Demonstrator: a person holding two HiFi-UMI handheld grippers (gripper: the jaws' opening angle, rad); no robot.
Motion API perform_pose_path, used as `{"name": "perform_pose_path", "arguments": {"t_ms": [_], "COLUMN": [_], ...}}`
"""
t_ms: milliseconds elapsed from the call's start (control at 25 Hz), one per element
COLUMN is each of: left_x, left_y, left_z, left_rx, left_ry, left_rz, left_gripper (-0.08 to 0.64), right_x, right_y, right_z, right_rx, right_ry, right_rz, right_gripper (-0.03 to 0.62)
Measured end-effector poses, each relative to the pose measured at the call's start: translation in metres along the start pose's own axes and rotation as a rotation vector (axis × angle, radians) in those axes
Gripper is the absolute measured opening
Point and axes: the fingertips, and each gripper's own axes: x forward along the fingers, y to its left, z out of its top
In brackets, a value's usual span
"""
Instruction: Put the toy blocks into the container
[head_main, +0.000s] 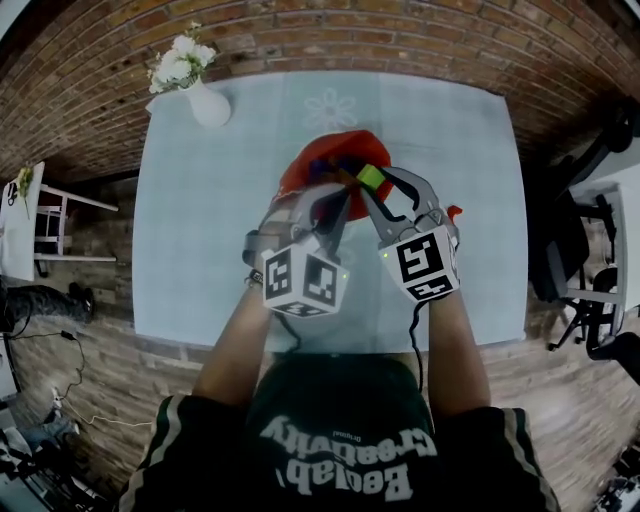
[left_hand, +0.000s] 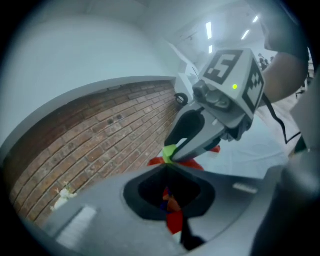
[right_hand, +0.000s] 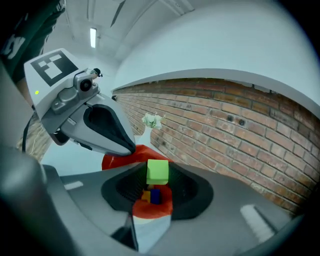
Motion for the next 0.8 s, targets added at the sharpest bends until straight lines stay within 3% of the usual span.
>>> {"name": "perform_pose_path", "arguments": {"t_ms": [360,520,600,800], "left_x": [0.017,0.023,0.024,0.026], "left_y": [0.023,0.026,0.026,0.025], "left_z": [-0.035,-0.038,-0.039,-0.04], "left_rx": [-0.065,-0.063,-0.061,-0.065], "left_ry": [0.047,0.056,0.06,0.059], "left_rz": [0.011,0.019,0.021,0.018], "left_gripper": [0.005,0.005,0.005,0.005], "right_x": [0.041,0.048,0.051,0.053], "right_y": [0.011,0.01,0.012,0.012], "right_z": [-0.005,-0.011,-0.014,-0.016], "right_rx": [-0.008,0.002,0.002,-0.004], "right_ry": [0.043,0.042,0.046,0.05], "right_rz": [0.073,0.092,0.11,0.117], "right_gripper": [0.141,0.146,0.192,0.192]}}
